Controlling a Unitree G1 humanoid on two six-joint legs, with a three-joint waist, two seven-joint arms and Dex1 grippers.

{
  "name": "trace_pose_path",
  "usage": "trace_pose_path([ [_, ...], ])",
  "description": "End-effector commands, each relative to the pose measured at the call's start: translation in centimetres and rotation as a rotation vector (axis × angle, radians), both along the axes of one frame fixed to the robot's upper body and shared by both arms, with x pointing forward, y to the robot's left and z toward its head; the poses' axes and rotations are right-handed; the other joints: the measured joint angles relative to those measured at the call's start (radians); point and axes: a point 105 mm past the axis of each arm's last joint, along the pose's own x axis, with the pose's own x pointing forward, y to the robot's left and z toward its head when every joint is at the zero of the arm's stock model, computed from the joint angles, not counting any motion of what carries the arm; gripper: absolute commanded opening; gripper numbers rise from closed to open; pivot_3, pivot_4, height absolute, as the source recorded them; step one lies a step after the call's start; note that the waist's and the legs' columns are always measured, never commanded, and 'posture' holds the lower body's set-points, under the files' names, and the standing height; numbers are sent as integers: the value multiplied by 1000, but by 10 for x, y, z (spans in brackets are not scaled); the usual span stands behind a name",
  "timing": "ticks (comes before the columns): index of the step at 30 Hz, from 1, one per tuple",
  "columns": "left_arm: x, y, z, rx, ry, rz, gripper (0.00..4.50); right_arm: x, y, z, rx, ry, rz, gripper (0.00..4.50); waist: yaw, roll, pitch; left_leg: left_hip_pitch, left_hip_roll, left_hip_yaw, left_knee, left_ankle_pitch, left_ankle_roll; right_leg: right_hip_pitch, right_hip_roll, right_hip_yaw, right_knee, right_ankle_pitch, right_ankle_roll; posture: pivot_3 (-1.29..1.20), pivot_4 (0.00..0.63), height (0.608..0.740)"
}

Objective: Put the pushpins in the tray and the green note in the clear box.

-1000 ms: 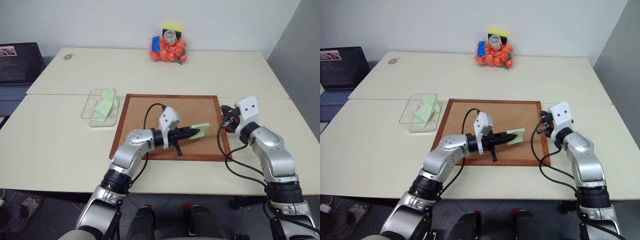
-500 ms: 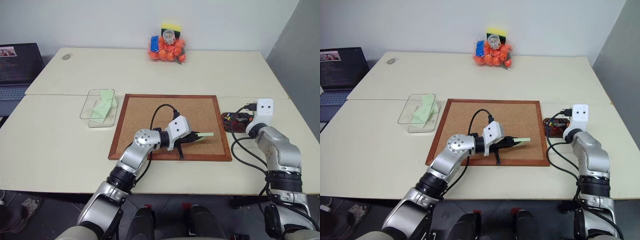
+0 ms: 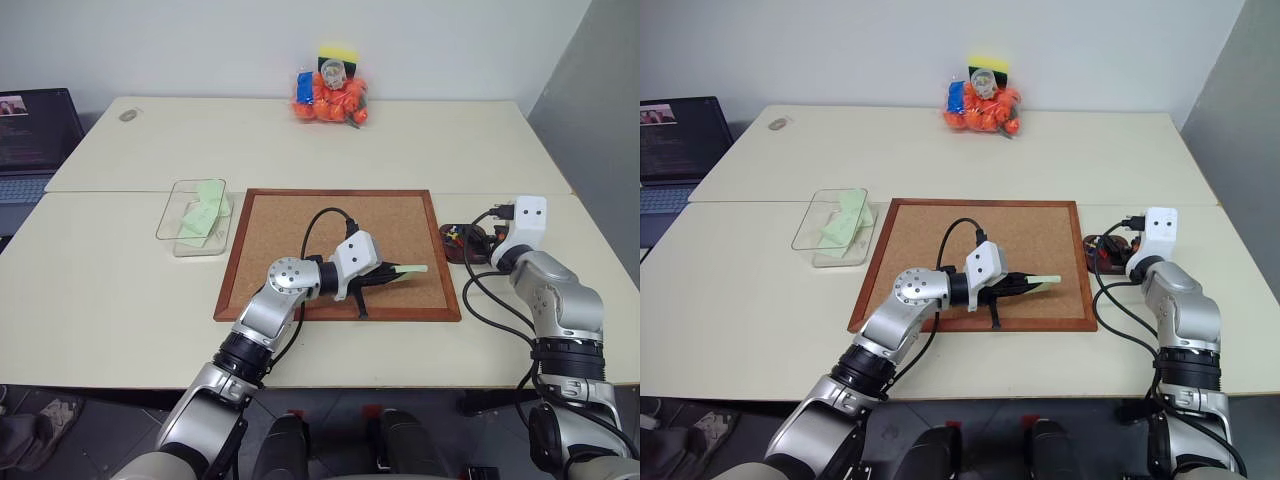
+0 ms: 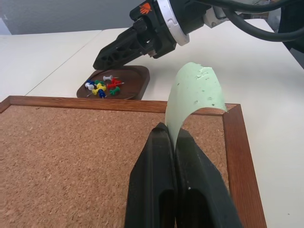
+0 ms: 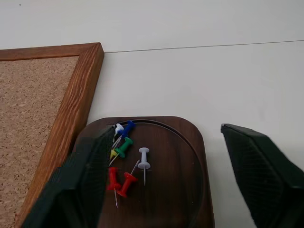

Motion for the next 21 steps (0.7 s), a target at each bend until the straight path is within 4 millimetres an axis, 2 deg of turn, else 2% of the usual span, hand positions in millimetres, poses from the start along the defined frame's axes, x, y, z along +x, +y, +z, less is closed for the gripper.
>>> trace_pose_path([
  [1,4,2,17,-49,-38,23,0,-8,27,32,15,-123,203,4449,0,0,0,0,0,0,0,0,0,0,0,0,0,0,0,0,150,740],
  [6,16,20,25,-71,-40,127,0,-40,75,43,-65,-217,551,4449,-2,0,0,0,1,-1,0,0,0,0,1,0,0,0,0,0,150,740],
  [10,37,48,32,-75,-63,316,0,-58,97,54,-86,-305,679,4449,-4,0,0,0,1,-1,0,0,0,0,1,0,0,0,0,0,150,740],
  [15,64,107,58,-154,-152,703,0,-78,128,66,-71,-370,827,4449,-3,0,0,0,1,-2,0,0,0,0,1,-1,0,0,1,0,150,740],
  [21,70,179,86,-220,-319,1143,0,-95,153,73,-21,-396,954,4449,2,0,0,0,1,-2,0,0,0,0,1,-1,-1,0,1,0,150,740],
])
